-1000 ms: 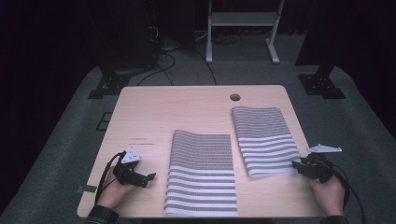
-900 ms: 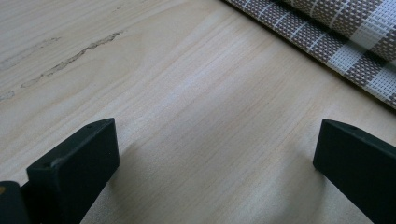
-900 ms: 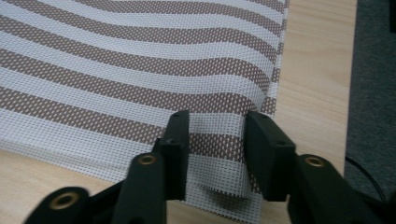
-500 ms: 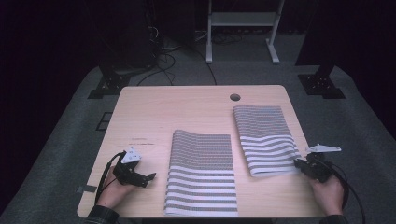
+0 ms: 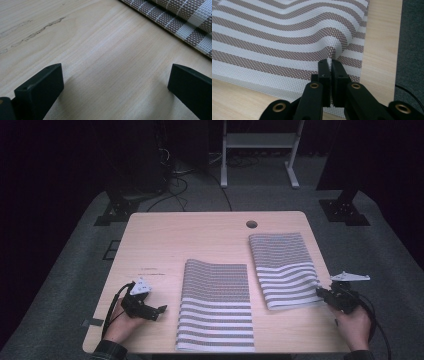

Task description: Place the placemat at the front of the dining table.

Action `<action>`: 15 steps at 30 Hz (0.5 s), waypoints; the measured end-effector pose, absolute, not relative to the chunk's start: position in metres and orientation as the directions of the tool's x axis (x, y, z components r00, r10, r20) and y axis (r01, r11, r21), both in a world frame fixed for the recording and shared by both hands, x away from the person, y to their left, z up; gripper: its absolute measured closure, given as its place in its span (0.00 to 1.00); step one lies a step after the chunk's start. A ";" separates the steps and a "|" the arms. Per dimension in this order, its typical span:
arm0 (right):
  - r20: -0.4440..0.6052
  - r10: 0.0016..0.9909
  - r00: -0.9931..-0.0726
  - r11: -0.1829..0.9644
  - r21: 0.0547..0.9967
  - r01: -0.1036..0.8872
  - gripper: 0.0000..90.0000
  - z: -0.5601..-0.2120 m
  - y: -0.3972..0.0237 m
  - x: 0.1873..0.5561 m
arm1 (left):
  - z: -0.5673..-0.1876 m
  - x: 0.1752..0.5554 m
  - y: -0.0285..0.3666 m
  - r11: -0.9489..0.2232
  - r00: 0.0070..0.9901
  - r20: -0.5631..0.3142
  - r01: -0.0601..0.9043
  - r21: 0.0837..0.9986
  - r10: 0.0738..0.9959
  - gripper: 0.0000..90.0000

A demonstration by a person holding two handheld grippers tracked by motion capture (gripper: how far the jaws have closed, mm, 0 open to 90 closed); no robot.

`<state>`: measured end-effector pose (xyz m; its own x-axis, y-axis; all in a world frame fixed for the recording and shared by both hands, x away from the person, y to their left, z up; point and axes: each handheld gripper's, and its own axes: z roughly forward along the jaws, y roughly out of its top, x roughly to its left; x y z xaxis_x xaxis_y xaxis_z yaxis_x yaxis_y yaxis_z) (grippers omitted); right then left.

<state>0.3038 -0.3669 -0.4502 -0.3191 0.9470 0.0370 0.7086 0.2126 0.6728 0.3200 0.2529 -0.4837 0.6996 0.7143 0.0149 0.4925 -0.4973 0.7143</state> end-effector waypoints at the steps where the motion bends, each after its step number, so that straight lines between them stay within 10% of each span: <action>1: 0.037 0.946 -0.321 0.212 0.677 0.704 0.97 -0.448 -0.366 0.303 | -0.484 0.320 0.253 -0.497 0.699 0.014 0.493 0.714 0.715 0.00; 15: 0.024 0.930 -0.367 0.230 0.739 0.633 0.97 -0.417 -0.351 0.300 | -0.484 0.320 0.253 -0.498 0.700 0.015 0.493 0.713 0.714 0.00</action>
